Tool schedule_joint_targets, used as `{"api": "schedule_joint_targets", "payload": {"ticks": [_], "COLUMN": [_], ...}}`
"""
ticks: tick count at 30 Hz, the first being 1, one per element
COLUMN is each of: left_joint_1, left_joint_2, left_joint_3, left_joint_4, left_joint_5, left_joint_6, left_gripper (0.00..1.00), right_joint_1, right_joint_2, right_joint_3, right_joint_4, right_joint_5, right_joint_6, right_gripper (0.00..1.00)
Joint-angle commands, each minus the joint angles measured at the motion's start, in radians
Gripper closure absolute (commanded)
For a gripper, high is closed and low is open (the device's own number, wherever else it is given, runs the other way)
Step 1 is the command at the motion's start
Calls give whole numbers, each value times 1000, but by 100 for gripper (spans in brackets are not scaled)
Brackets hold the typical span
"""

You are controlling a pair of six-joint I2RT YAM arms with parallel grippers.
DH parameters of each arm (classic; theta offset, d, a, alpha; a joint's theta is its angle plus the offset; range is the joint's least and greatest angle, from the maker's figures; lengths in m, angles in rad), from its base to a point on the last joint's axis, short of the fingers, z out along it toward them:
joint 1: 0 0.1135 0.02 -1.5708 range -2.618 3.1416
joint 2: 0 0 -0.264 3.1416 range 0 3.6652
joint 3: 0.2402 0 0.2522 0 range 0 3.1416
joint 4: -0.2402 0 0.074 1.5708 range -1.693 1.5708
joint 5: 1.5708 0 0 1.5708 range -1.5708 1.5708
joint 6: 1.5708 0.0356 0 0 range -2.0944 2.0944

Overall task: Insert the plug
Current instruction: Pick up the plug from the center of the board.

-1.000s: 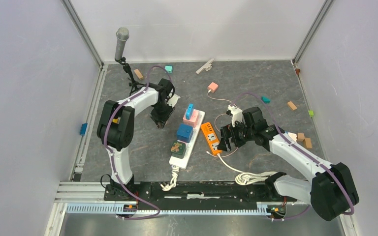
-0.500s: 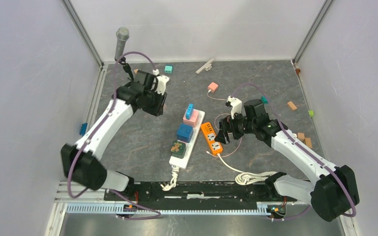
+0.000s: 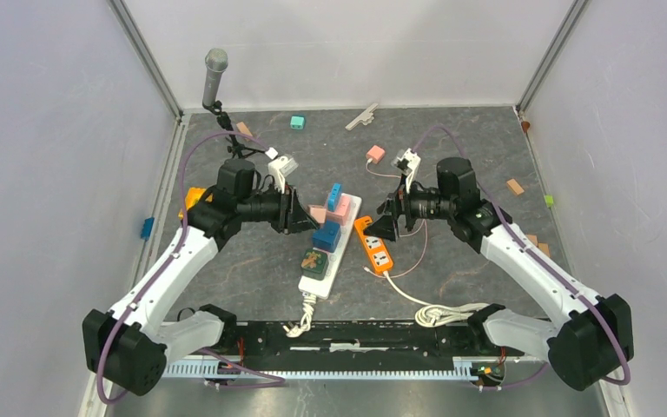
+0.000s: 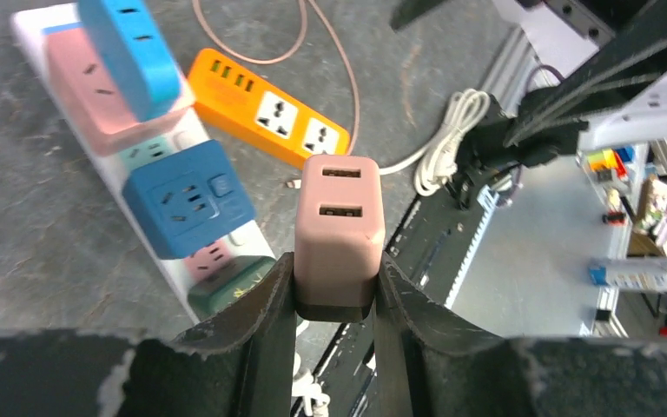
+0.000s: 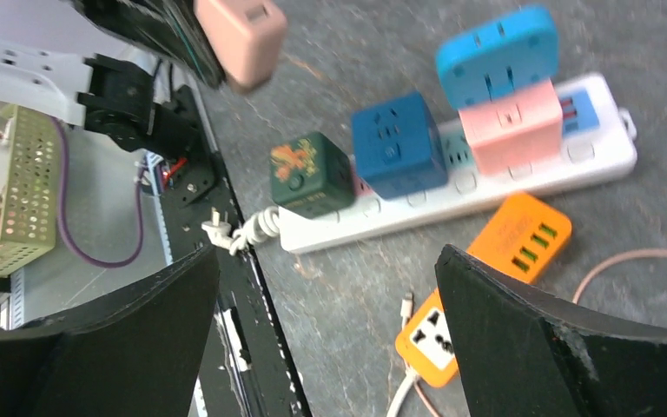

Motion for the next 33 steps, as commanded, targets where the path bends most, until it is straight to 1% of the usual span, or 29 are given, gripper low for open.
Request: {"api": "schedule_joint_targets", "payload": {"ticks": [1,3,9,11,13,17,22,25,27,33], "left_joint_1": [0,0,-22,-41,-60,-112,-244,-298,-320,-345], "left_joint_2": [-51,-74,-159,-181,-194,-179,-138,-105,-83,-47], "left_joint_3": [-10,-4,-6,-6,4,40,85,108,124,155], "left_joint_4": [50,-4,-131,-163,-196,-246,-272,-271,-274,-274], "left_joint_5": [204,194,207,197,176,122,-2,-47,-76,-91], "left_joint_6": [68,170,512,601,659,694,698,677,664,651], "left_gripper": [98,98,98,98,98,98,98,98,98,98], "right_joint_1": [11,36,165,192,211,249,292,320,338,391], "right_joint_2": [13,19,67,80,83,88,115,130,138,152], "right_joint_3": [96,126,239,262,274,284,304,309,308,302], "right_joint_4": [57,35,-120,-158,-181,-186,-168,-149,-134,-93], "right_joint_5": [-118,-124,-52,-39,-35,-17,5,17,18,22], "right_joint_6": [-47,-87,-268,-308,-337,-357,-342,-328,-318,-298], "right_gripper": [2,2,2,2,2,3,10,12,14,17]}}
